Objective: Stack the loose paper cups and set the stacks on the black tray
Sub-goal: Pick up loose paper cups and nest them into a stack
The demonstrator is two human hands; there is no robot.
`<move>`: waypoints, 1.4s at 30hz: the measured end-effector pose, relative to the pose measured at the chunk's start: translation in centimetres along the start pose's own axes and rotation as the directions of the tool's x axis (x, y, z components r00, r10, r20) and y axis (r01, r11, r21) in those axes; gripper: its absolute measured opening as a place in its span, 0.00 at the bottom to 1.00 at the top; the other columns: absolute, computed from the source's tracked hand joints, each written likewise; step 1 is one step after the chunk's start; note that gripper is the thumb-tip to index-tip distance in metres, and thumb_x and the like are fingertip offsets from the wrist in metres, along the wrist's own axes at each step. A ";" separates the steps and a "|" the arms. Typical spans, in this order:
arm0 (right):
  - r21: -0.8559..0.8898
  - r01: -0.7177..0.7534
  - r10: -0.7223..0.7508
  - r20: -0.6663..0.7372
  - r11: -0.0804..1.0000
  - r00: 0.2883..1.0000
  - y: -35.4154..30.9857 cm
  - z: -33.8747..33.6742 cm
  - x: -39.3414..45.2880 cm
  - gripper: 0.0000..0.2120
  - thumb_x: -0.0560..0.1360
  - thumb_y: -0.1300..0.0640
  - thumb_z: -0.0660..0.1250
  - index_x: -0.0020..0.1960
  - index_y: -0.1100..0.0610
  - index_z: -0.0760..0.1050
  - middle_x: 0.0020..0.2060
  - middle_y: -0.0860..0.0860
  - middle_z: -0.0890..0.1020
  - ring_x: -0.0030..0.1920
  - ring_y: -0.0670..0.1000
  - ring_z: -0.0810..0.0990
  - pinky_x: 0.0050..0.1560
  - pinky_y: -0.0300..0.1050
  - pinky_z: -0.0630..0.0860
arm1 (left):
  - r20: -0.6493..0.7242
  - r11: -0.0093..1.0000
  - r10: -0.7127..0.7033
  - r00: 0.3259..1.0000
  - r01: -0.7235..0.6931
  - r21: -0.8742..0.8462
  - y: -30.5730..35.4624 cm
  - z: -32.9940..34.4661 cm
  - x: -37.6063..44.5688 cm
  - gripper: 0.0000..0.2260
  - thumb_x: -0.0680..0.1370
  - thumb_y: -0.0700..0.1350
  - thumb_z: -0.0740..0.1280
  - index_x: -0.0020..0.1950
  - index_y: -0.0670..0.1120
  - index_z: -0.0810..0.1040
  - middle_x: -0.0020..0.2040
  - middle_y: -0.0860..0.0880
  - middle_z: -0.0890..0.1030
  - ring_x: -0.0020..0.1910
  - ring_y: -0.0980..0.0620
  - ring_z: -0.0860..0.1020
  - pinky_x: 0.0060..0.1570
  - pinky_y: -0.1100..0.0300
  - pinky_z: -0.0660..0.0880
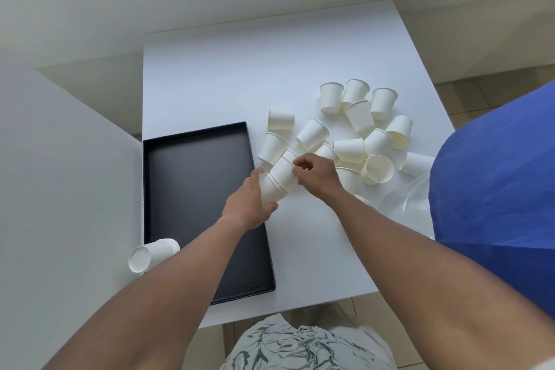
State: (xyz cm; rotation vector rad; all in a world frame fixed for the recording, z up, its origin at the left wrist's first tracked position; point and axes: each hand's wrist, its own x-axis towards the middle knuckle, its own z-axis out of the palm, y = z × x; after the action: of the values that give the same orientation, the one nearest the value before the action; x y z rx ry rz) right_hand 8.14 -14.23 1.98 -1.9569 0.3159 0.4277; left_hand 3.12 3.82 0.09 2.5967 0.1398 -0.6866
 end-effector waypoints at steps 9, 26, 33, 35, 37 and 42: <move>0.042 -0.035 0.027 0.179 0.998 0.983 -0.6 1.3 0.2 0.04 0.75 0.60 0.70 0.48 0.57 0.83 0.39 0.46 0.82 0.41 0.43 0.78 0.42 0.34 0.72 | 0.014 0.997 0.040 0.999 -0.041 0.062 0.0 -0.8 0.8 0.42 0.77 0.55 0.68 0.76 0.66 0.38 0.61 0.46 0.72 0.41 0.44 0.79 0.37 0.53 0.75; -0.401 -0.021 -0.020 -0.097 0.916 0.995 -0.9 2.1 4.8 0.19 0.76 0.54 0.67 0.66 0.57 0.75 0.61 0.54 0.77 0.61 0.56 0.76 0.60 0.47 0.71 | 0.042 0.999 0.045 0.998 -0.046 0.025 -0.4 -1.3 1.6 0.35 0.74 0.55 0.65 0.75 0.63 0.48 0.60 0.48 0.73 0.41 0.44 0.77 0.37 0.54 0.73; -0.538 -0.053 0.041 -0.034 0.841 0.999 -1.0 3.3 5.3 0.19 0.76 0.56 0.65 0.66 0.56 0.73 0.61 0.57 0.78 0.61 0.59 0.77 0.56 0.48 0.73 | 0.053 0.999 0.040 0.998 -0.040 -0.007 -1.1 -1.3 0.7 0.37 0.68 0.55 0.64 0.74 0.59 0.50 0.60 0.52 0.76 0.42 0.46 0.79 0.33 0.57 0.71; -0.536 -0.078 0.066 -0.041 0.840 0.997 -0.8 3.2 5.2 0.17 0.75 0.59 0.64 0.64 0.56 0.74 0.59 0.58 0.79 0.58 0.60 0.78 0.53 0.47 0.73 | 0.055 1.000 0.031 0.998 -0.031 -0.001 -1.3 -1.2 0.5 0.37 0.68 0.55 0.65 0.73 0.58 0.51 0.59 0.53 0.76 0.41 0.47 0.79 0.35 0.56 0.73; -0.505 -0.096 0.088 -0.040 0.858 0.995 -0.5 3.1 5.0 0.17 0.74 0.61 0.63 0.62 0.56 0.76 0.58 0.57 0.79 0.56 0.60 0.78 0.52 0.46 0.74 | 0.055 1.000 0.023 0.998 -0.024 0.005 -1.5 -1.2 0.3 0.37 0.68 0.55 0.66 0.73 0.58 0.51 0.59 0.53 0.76 0.42 0.47 0.79 0.37 0.55 0.76; -0.344 -0.108 0.091 -0.065 0.933 0.994 -0.3 2.6 4.6 0.12 0.72 0.60 0.64 0.52 0.53 0.81 0.51 0.53 0.80 0.51 0.55 0.78 0.49 0.45 0.76 | 0.056 1.000 0.003 0.998 -0.003 0.005 -2.2 -1.2 0.0 0.37 0.69 0.54 0.66 0.74 0.57 0.52 0.64 0.52 0.75 0.48 0.46 0.79 0.43 0.53 0.77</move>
State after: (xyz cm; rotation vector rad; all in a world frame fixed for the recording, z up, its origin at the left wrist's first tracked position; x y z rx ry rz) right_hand 11.98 -11.82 -0.72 -2.3058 0.3932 0.5314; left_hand 3.18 6.36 0.13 2.5791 0.1172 -0.7583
